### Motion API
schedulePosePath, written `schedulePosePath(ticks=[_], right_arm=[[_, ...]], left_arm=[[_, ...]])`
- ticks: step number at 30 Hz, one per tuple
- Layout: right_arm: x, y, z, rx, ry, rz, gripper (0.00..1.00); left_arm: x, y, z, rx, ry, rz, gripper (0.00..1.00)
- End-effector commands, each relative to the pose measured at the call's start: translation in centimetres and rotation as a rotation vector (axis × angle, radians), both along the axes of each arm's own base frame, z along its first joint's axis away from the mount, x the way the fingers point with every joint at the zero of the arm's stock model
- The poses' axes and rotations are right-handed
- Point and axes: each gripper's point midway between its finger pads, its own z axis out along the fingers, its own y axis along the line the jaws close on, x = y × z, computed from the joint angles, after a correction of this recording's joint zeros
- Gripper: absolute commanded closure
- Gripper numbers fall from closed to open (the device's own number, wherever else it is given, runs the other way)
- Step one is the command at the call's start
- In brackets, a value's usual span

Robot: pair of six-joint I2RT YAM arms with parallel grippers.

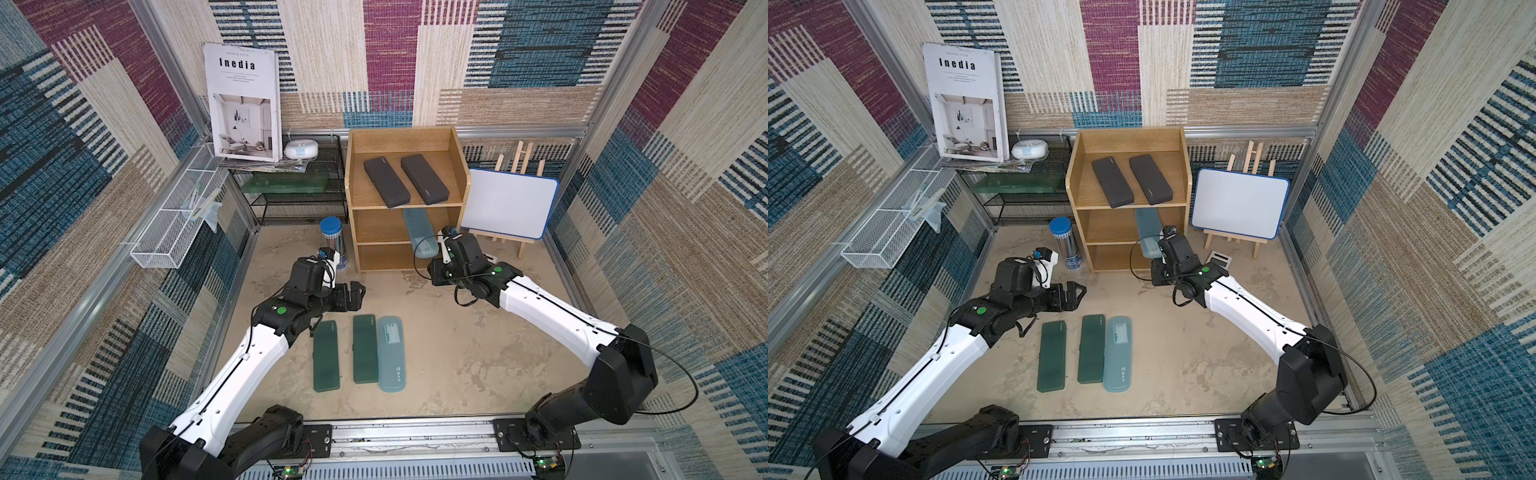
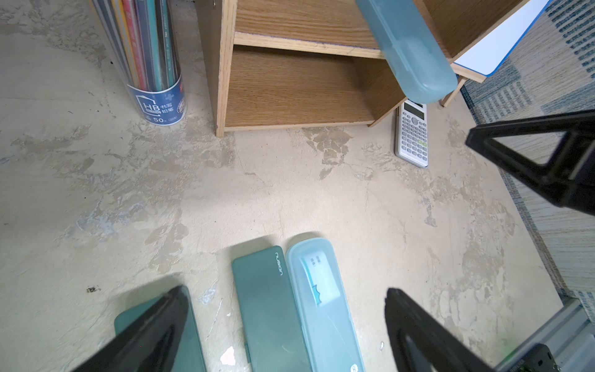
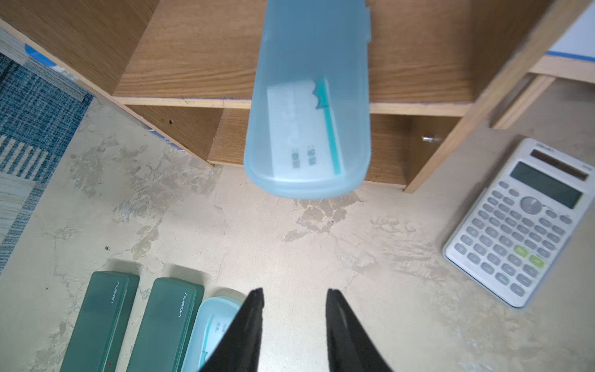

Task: Place the pencil cases on the shelf according to color
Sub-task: Place the pencil case on the shelf, then move the pencil case to the center of the board.

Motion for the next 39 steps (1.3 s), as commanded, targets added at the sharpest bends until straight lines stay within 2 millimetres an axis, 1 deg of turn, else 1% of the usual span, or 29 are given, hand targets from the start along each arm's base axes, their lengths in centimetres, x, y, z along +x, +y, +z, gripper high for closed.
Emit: schedulePosePath(ticks=[1,8,11,13,15,18,19,21,23,24,27,30,33,36,39], right_arm=[[1.8,0.7,0.1,-0.007,-0.019,-0.026,0.68],[5.7,1.6,-0.1,-0.059,-0.051,-0.058,0.65],[6.7,1.8,0.1,-0.072,-0.063,-0.065,0.65],[6.8,1.9,0.5,-0.067,-0.073,-0.066,0.64],[6.5,1.8,1.3,-0.053,-0.078,-0.059,0.62],[5.0,1.3,2.3,-0.022,-0.082,-0.046,0.54],[4.2,1.1,2.7,-0.009,-0.087,-0.042,0.52],[2.4,0.7,2.9,0.014,-0.081,-0.012,0.44],[0.2,0.3,3.2,0.051,-0.077,0.004,0.31],[-0.9,0.1,3.2,0.068,-0.07,0.002,0.26],[-4.9,0.4,3.0,0.132,-0.061,0.049,0.14],[-9.3,1.6,1.5,0.178,-0.025,0.116,0.08],[-13.6,3.3,-0.9,0.206,0.037,0.19,0.04],[-17.1,4.3,-3.4,0.204,0.092,0.214,0.01],[-19.6,4.7,-6.0,0.191,0.138,0.214,0.01]], left_arm=[[0.2,0.0,0.3,-0.001,-0.01,0.0,0.01],[0.3,0.0,0.0,0.006,-0.006,0.002,0.0],[0.3,0.0,0.1,0.005,-0.006,0.001,0.0],[0.3,0.0,0.1,0.005,-0.003,0.0,0.01],[0.3,0.0,0.0,0.006,-0.003,0.0,0.0],[0.3,0.0,0.1,0.006,-0.006,0.001,0.0],[0.3,0.0,0.2,0.005,-0.011,0.003,0.01],[0.4,0.1,0.1,0.008,-0.008,0.006,0.0],[0.4,0.1,0.1,0.007,-0.008,0.005,0.01],[0.5,0.2,0.1,0.009,-0.008,0.007,0.01],[0.6,0.3,0.0,0.011,-0.004,0.012,0.01],[0.7,0.7,0.1,0.009,-0.005,0.024,0.0],[0.9,1.3,0.3,-0.001,-0.011,0.045,0.01],[1.2,2.0,0.3,-0.006,-0.013,0.071,0.01],[1.4,2.5,0.1,-0.004,-0.008,0.087,0.0]])
